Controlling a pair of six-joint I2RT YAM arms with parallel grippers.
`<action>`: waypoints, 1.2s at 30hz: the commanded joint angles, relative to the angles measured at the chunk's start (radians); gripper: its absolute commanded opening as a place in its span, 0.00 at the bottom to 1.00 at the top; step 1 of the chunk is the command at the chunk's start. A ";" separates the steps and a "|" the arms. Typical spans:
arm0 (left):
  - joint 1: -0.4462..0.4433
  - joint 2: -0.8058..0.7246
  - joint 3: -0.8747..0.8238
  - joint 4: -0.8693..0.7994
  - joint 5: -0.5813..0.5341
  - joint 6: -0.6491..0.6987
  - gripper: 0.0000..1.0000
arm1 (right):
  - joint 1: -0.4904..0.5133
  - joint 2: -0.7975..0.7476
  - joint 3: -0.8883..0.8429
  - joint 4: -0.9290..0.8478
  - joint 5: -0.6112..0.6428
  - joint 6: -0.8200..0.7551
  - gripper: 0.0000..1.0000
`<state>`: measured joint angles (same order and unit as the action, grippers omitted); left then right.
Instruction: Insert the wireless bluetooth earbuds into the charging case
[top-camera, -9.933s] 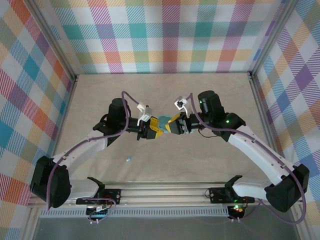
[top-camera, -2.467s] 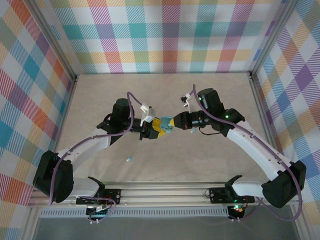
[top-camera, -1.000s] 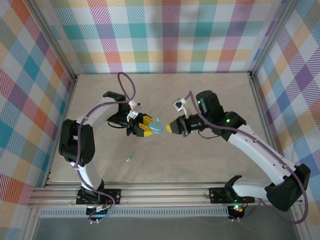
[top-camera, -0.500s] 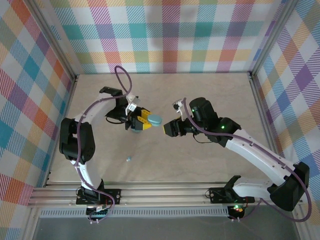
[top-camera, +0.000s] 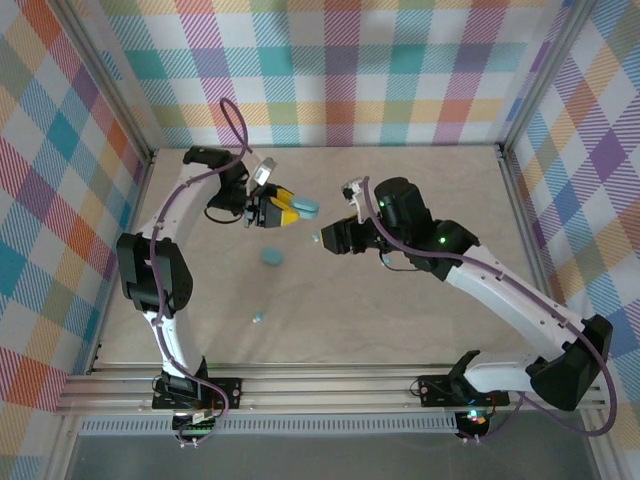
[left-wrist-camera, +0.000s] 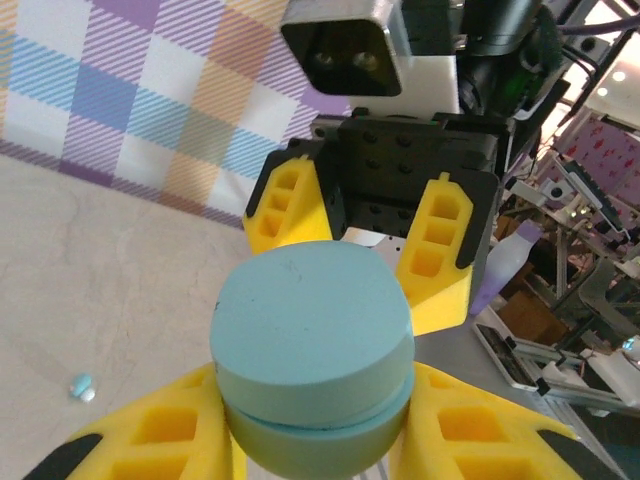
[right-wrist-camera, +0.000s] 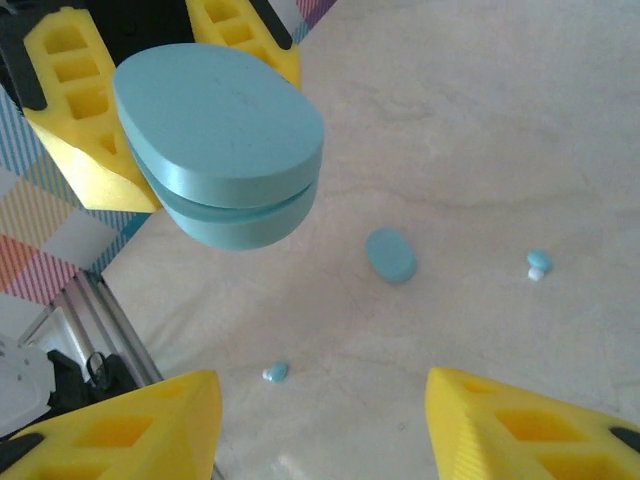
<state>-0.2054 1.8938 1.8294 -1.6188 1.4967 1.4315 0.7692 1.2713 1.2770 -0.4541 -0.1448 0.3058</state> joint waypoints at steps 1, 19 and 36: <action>0.021 0.005 0.088 -0.065 -0.126 -0.302 0.06 | -0.001 0.030 0.061 -0.034 0.051 -0.029 0.58; -0.123 -0.459 -0.527 1.202 -0.599 -1.072 0.04 | -0.050 0.080 0.075 -0.001 -0.114 -0.173 0.65; -0.209 -0.610 -0.905 1.688 -0.554 -1.270 0.03 | -0.095 0.118 0.055 -0.064 -0.213 -0.310 0.67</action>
<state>-0.4065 1.3148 0.9382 -0.0273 0.8902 0.1905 0.6956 1.4330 1.3510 -0.4995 -0.3031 0.0418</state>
